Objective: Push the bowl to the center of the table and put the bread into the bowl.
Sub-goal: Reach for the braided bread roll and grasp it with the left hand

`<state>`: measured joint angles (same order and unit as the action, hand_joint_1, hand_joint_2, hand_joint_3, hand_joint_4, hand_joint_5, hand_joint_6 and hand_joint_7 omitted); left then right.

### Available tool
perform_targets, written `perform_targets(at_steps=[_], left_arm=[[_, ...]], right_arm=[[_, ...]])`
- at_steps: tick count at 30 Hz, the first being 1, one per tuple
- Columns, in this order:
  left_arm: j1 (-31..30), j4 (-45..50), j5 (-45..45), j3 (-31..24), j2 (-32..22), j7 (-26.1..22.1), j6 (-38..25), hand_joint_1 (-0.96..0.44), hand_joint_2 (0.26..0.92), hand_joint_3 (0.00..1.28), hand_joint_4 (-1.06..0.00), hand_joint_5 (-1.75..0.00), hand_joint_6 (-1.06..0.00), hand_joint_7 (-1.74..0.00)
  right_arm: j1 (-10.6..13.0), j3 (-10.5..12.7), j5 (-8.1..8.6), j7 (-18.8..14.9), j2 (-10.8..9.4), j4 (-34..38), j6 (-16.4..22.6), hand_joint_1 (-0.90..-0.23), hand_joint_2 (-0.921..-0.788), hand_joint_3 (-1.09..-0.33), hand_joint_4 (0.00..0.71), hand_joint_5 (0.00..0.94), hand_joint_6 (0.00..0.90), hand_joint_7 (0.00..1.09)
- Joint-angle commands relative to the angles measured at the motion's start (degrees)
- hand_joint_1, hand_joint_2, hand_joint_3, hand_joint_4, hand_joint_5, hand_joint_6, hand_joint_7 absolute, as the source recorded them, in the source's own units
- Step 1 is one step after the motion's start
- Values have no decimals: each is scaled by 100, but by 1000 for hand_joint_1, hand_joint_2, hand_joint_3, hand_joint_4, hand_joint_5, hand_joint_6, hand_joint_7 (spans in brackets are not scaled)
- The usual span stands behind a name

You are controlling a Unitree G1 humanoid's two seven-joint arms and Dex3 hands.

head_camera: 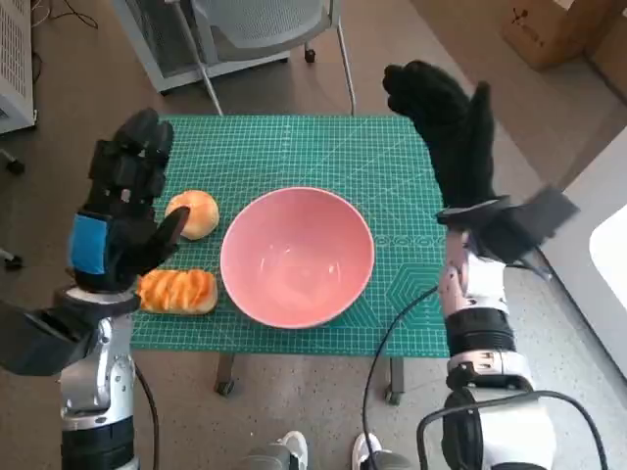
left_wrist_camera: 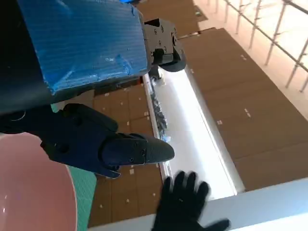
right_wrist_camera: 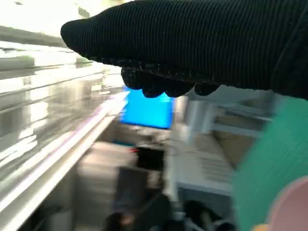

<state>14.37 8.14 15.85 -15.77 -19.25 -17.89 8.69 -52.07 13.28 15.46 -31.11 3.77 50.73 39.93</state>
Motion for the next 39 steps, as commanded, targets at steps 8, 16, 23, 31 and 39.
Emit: perform_targets(at_steps=[8,16,23,31,39], left_arm=[[-751,2005,-2290,-255,-2343,-653,-1920,-268,700,114,-33,-76,-20,-422],[-614,3060,-2773,373,-3118,-1408,-3933,182,704,32,-82,-8,-207,-123],[-366,3403,-3073,916,-3467,-1790,-4697,334,745,45,-115,-9,-264,-58],[-185,3366,-3084,1240,-3673,-2039,-4951,369,768,61,-123,-5,-277,-32],[-156,3043,-3258,1616,-3741,-2073,-4857,333,762,66,-125,-2,-278,-16]], right_arm=[[391,-91,84,-315,186,-417,108,-591,-921,-534,254,4,336,21],[328,-125,24,-229,219,-320,149,-567,-921,-558,250,1,347,24],[276,-172,52,-231,198,-259,66,-559,-921,-563,249,0,347,23],[215,-167,162,-306,188,-163,-52,-571,-921,-550,250,1,346,20],[235,-176,215,-338,209,-192,-89,-575,-921,-547,251,1,347,19]])
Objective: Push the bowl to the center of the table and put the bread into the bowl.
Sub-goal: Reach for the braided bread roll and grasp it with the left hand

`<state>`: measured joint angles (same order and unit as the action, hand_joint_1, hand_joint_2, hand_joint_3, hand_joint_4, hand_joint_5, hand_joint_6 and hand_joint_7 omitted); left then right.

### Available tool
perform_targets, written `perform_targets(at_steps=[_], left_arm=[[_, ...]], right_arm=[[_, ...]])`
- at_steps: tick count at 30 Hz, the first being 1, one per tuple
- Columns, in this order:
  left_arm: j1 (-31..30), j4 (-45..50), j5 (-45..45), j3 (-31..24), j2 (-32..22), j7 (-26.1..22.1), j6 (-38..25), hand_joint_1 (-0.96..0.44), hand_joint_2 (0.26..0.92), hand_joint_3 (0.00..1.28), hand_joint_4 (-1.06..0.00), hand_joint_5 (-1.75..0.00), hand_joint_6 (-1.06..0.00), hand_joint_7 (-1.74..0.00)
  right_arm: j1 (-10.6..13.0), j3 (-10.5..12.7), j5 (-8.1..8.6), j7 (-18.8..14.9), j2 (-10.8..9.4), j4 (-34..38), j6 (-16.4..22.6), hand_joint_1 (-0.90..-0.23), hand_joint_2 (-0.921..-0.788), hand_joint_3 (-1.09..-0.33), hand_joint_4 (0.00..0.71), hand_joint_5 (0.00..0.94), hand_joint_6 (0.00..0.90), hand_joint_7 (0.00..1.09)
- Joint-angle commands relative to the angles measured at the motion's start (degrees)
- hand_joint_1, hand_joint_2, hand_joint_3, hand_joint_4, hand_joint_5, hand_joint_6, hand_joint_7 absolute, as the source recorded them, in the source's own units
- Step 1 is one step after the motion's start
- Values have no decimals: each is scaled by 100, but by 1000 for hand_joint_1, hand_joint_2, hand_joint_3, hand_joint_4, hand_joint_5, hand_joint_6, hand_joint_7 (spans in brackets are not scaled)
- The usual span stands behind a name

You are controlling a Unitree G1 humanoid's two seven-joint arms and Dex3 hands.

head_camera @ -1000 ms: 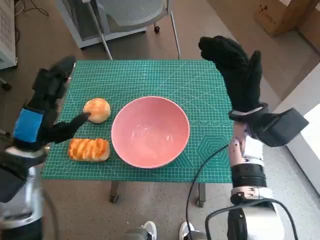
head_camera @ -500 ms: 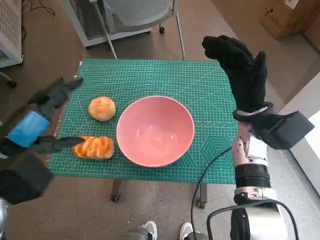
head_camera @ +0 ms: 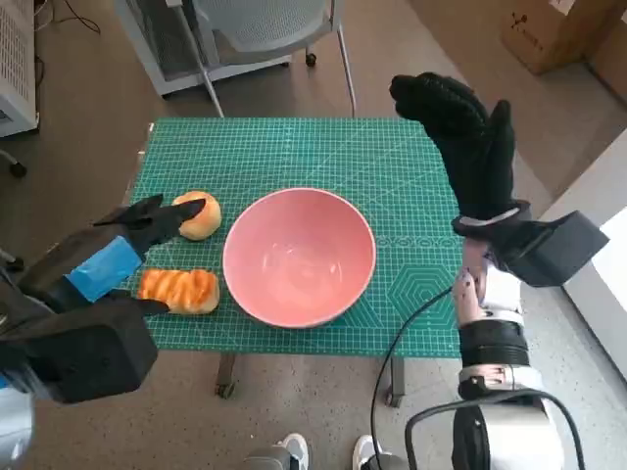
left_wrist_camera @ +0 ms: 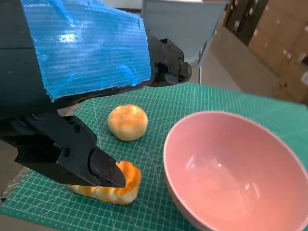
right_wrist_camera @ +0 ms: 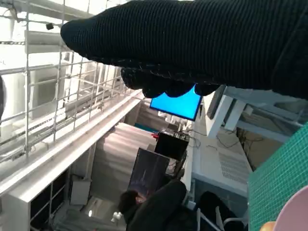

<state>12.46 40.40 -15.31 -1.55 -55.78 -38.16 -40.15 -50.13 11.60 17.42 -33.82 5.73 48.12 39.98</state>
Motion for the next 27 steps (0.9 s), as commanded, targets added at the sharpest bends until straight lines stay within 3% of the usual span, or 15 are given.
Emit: perform_targets(at_steps=[1,27], left_arm=[[39,-239,-170,254,-83,-43,38,322,760,66,-125,-1,-279,-14],[791,-2359,-1232,1736,384,-21,110,189,747,91,-119,0,-358,-14]], right_arm=[[43,-7,28,-76,19,73,-95,-574,-921,-548,251,1,347,19],[23,83,75,-144,62,201,-59,-575,-921,-546,243,0,345,13]])
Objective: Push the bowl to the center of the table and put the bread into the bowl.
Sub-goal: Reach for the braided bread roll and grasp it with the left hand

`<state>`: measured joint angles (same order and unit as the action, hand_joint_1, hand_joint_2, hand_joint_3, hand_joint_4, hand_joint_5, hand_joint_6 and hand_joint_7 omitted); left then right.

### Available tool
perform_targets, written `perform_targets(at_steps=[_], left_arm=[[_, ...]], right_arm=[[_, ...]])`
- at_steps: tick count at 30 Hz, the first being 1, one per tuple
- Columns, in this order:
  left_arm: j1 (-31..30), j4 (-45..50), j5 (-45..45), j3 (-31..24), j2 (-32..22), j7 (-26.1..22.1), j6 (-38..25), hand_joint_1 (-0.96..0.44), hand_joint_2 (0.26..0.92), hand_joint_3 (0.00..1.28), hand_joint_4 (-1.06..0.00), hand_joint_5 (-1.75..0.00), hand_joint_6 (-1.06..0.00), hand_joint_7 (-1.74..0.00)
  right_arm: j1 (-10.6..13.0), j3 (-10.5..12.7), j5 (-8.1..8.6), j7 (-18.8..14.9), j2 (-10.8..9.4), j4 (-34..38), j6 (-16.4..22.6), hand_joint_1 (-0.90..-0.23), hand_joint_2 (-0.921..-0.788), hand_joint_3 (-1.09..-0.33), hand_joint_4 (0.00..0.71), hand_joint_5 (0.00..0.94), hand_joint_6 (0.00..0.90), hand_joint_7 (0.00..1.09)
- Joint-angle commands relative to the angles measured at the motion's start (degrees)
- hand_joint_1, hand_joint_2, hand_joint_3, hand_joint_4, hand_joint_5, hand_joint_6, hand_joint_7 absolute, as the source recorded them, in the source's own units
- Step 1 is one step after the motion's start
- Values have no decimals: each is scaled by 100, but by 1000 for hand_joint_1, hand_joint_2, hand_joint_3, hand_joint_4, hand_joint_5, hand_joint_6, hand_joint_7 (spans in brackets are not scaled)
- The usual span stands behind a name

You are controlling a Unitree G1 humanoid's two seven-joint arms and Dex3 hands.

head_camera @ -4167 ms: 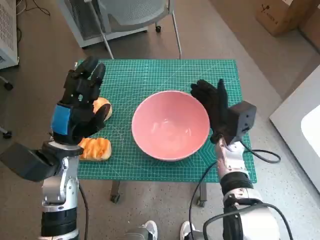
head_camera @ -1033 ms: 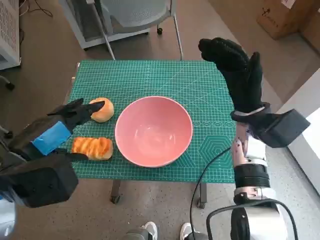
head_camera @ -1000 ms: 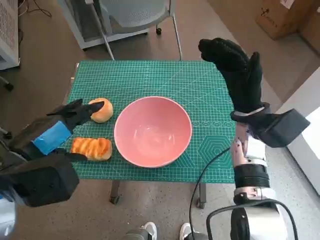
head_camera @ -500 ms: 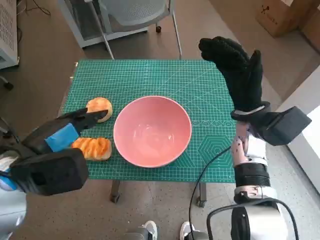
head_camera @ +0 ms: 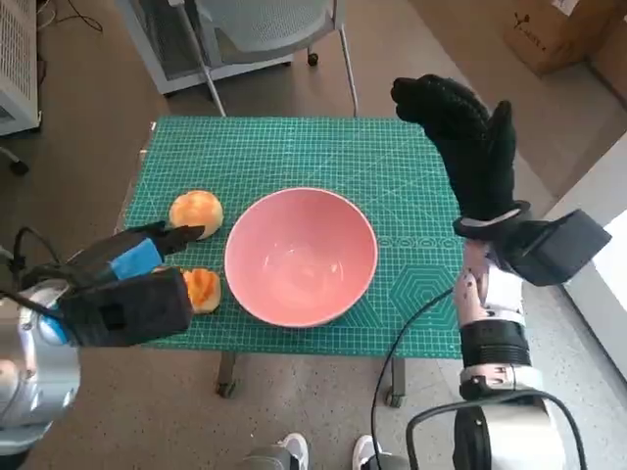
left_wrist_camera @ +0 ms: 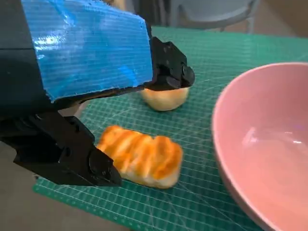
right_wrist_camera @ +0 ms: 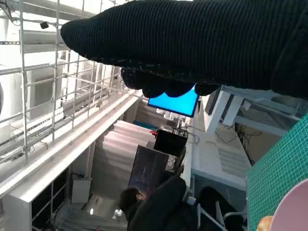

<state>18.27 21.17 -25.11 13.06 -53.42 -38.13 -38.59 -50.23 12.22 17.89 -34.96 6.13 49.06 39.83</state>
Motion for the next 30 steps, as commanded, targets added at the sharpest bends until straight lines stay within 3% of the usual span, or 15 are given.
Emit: perform_targets(at_steps=[1,7,11,14,22,26,27,28,29,30], left_arm=[[254,-542,-295,331,180,-25,-42,186,746,93,-119,0,-359,-13],[573,-1349,-663,743,388,-1,88,159,735,110,-131,-4,-369,-11],[725,-1869,-886,920,553,148,292,139,597,378,-164,-5,-390,-4],[782,-2207,-1070,1020,676,350,500,124,557,478,-199,-15,-406,-8],[773,-2711,-1448,1156,900,748,956,110,606,492,-411,-30,-471,-12],[706,-2714,-1527,1123,975,761,1019,109,646,440,-581,-63,-533,-19],[683,-2707,-1533,1121,978,750,1063,109,657,423,-662,-96,-568,-28],[667,-2707,-1540,1115,981,742,1101,160,710,360,-658,-328,-601,-42],[649,-2694,-1538,1102,972,728,1156,233,786,280,-639,-679,-648,-63],[639,-2688,-1538,1089,967,718,1197,283,834,210,-648,-884,-710,-98]], right_arm=[[31,25,24,-27,23,115,-39,-575,-921,-546,243,0,345,13],[32,38,5,-11,35,134,-9,-571,-921,-546,241,0,345,12],[37,42,-4,4,36,138,2,-572,-921,-546,241,0,346,11],[50,41,-10,19,32,109,5,-574,-921,-546,241,0,346,11],[118,33,-9,48,20,-22,-11,-570,-921,-547,242,0,346,10],[140,30,-11,61,17,-59,-26,-569,-921,-548,242,0,347,10],[151,31,-9,63,20,-74,-32,-568,-921,-548,242,0,347,10],[157,32,-8,65,22,-84,-36,-568,-921,-548,242,0,347,10],[166,33,-6,66,25,-95,-41,-567,-921,-548,242,0,347,9],[170,34,-5,67,26,-101,-44,-569,-921,-548,241,0,347,9]])
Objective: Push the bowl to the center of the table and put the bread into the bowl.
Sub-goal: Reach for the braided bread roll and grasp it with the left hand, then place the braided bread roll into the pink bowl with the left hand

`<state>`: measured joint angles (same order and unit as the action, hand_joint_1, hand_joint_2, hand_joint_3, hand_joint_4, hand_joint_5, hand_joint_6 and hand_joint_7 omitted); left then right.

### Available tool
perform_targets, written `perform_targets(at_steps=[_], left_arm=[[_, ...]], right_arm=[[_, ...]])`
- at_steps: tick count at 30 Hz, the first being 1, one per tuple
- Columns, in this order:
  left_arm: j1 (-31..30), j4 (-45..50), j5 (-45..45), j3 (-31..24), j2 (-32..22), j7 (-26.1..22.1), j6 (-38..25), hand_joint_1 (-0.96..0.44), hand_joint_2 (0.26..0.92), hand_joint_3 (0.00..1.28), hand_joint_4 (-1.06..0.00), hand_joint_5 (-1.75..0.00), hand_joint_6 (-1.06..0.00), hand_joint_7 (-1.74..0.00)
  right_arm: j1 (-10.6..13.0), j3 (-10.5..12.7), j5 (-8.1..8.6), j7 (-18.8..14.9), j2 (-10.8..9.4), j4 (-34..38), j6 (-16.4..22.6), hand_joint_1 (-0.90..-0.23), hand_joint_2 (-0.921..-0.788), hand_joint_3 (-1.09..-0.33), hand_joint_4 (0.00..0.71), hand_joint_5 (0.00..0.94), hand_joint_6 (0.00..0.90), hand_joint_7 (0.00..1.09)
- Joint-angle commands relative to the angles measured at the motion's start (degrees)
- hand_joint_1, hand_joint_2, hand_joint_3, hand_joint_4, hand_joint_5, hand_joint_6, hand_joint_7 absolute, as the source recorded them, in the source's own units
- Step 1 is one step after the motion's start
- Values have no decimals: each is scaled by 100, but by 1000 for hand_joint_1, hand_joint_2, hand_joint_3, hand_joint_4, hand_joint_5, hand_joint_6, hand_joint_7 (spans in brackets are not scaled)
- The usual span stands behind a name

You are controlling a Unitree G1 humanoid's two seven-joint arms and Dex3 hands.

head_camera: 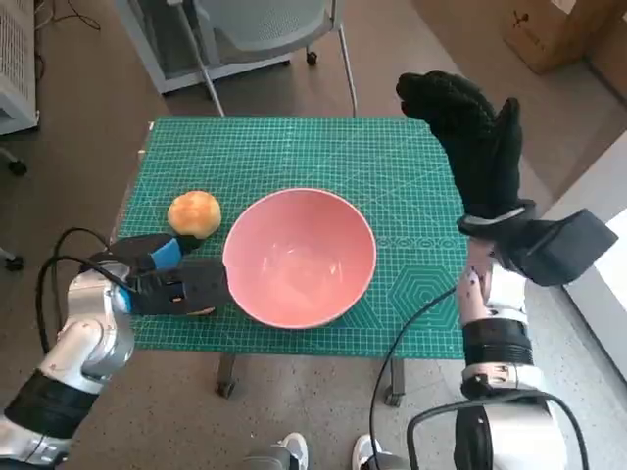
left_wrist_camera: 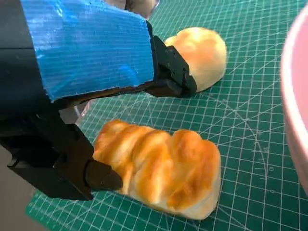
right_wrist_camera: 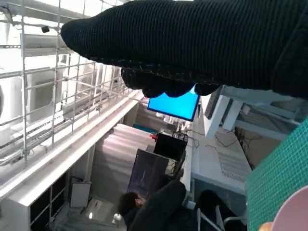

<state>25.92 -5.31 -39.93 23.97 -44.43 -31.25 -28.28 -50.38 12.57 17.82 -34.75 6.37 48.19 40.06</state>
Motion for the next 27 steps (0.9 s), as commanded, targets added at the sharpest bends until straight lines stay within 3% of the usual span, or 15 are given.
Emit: perform_targets(at_steps=[1,2,3,6,12,16,18,21,25,27], left_arm=[[-138,-26,-51,-18,55,14,212,301,852,186,-652,-957,-732,-110],[-146,-20,-49,-33,47,3,250,195,877,141,-677,-1067,-694,-436],[-147,-1,-40,-52,25,-29,291,127,892,117,-689,-1144,-665,-650],[-145,56,-12,-116,-30,-107,395,43,892,97,-698,-1244,-696,-845],[-160,428,84,-368,-160,-393,483,8,887,106,-678,-1322,-722,-908],[-178,724,152,-573,-178,-566,426,5,836,223,-655,-1374,-697,-944],[-198,862,182,-673,-181,-626,406,4,781,341,-633,-1419,-682,-979],[-241,1093,209,-816,-180,-703,337,4,755,396,-621,-1440,-675,-996],[-295,1341,231,-987,-179,-752,291,4,746,415,-618,-1444,-670,-1004],[-326,1437,249,-1074,-182,-748,310,3,778,355,-625,-1415,-666,-1008]], right_arm=[[187,3,6,43,6,-13,-71,-569,-921,-548,241,0,347,9],[188,5,9,42,9,-11,-74,-573,-921,-547,241,0,346,9],[185,12,15,39,16,-3,-81,-576,-921,-547,241,0,346,9],[179,26,25,37,29,6,-100,-579,-921,-545,241,0,348,9],[179,60,52,29,39,-9,-144,-575,-921,-543,242,1,348,9],[190,75,53,31,22,-26,-150,-569,-921,-541,243,1,348,8],[195,76,45,39,13,-30,-142,-566,-921,-540,244,1,349,8],[202,68,28,59,-4,-39,-127,-565,-921,-539,245,2,349,8],[204,70,30,66,-16,-45,-133,-566,-921,-540,245,1,349,8],[204,72,34,69,-21,-47,-137,-566,-921,-540,245,1,349,7]])
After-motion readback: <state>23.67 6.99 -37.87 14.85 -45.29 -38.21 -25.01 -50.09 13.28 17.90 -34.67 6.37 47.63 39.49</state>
